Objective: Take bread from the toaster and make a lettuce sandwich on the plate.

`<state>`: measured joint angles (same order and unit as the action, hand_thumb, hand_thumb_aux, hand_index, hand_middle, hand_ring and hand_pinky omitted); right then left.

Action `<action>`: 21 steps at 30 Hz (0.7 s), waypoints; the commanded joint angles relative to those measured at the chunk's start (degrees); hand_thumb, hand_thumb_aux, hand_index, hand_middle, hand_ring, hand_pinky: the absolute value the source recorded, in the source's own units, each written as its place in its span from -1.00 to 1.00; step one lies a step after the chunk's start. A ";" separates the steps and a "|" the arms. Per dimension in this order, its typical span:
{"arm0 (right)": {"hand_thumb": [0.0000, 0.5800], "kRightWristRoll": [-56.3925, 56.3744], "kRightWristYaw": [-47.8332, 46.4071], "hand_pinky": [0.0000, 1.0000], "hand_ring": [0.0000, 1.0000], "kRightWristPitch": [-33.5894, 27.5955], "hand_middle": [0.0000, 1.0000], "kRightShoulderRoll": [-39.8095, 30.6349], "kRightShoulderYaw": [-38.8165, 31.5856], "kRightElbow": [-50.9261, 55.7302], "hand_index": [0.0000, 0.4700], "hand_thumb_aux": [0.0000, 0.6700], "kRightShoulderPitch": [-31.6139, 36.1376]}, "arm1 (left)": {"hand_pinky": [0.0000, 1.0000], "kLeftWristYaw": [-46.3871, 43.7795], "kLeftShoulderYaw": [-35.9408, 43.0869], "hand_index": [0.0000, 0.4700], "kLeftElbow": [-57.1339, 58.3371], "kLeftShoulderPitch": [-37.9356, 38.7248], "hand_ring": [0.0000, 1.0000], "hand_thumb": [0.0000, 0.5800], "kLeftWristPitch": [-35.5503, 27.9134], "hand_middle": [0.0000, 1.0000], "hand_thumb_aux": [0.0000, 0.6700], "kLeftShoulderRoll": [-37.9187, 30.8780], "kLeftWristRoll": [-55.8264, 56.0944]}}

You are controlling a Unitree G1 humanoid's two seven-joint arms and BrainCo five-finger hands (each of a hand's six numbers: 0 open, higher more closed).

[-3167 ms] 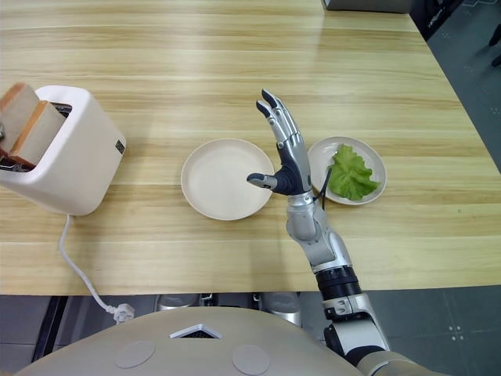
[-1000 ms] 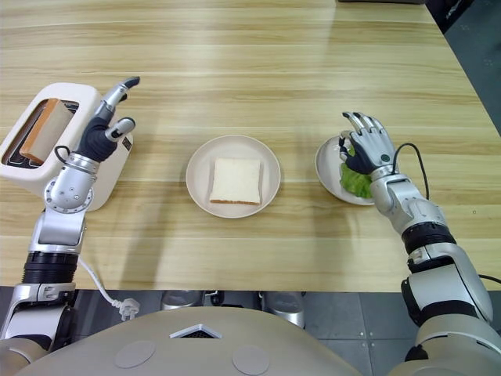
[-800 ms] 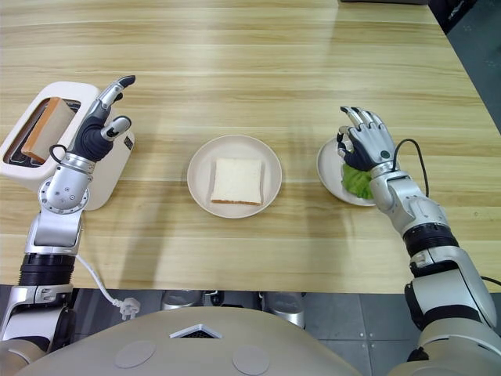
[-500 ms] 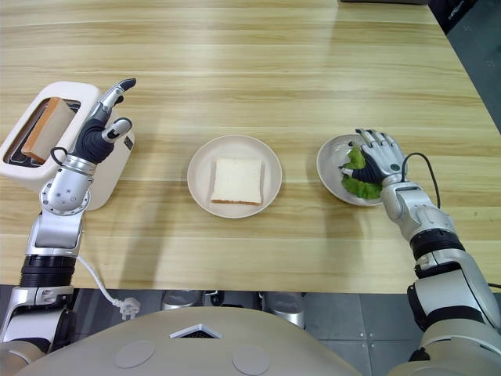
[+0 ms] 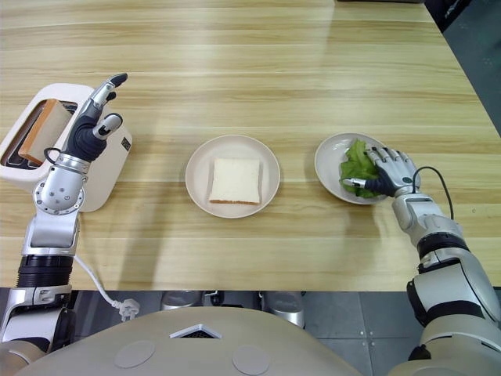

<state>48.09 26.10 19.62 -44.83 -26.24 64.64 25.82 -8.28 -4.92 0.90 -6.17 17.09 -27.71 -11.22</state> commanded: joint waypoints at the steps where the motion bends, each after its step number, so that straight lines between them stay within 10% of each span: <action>1: -1.00 0.81 0.48 -1.00 -1.00 -0.05 -1.00 1.09 -1.90 1.59 -1.00 -1.00 1.21 | -1.00 -0.78 -0.37 -1.00 -1.96 0.19 -1.00 -1.00 -0.28 -1.00 -1.00 -0.09 0.59; 2: -1.00 0.88 0.57 -1.00 -1.00 -0.03 -1.00 1.28 -2.14 1.78 -1.00 -1.00 1.32 | -1.00 -0.83 -0.36 -1.00 -1.99 0.17 -1.00 -1.00 -0.28 -1.00 -1.00 -0.08 0.62; 4: 0.56 1.14 0.70 -1.00 -1.00 -0.09 -1.00 1.57 -2.75 2.07 0.04 0.06 1.53 | -1.00 -0.86 -0.24 -1.00 -1.99 0.17 -1.00 -1.00 -0.27 -1.00 -1.00 -0.02 0.60; 7: 0.92 1.31 0.87 -1.00 -1.00 -0.14 -1.00 1.85 -3.45 2.35 0.57 0.60 1.86 | -1.00 -0.71 -0.11 -1.00 -2.07 0.35 -1.00 -1.00 -0.25 -1.00 -1.00 0.09 0.45; 10: 1.00 0.91 1.20 -1.00 -1.00 0.35 -1.00 1.77 -3.43 2.32 0.96 1.00 1.94 | -1.00 -0.62 -0.03 -1.00 -2.04 0.29 -1.00 -1.00 -0.28 -1.00 -1.00 0.16 0.33; 21: 1.00 -9.32 -3.02 -1.00 -1.00 6.56 -1.00 2.96 3.59 -1.52 0.96 1.00 1.73 | -1.00 -0.37 0.27 -1.00 -1.48 0.11 -1.00 -1.00 -0.14 -1.00 -1.00 0.39 0.06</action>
<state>40.38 24.26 24.80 -42.50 -23.60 64.89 27.97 -8.50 -4.94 -0.74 -6.14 17.09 -27.70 -10.71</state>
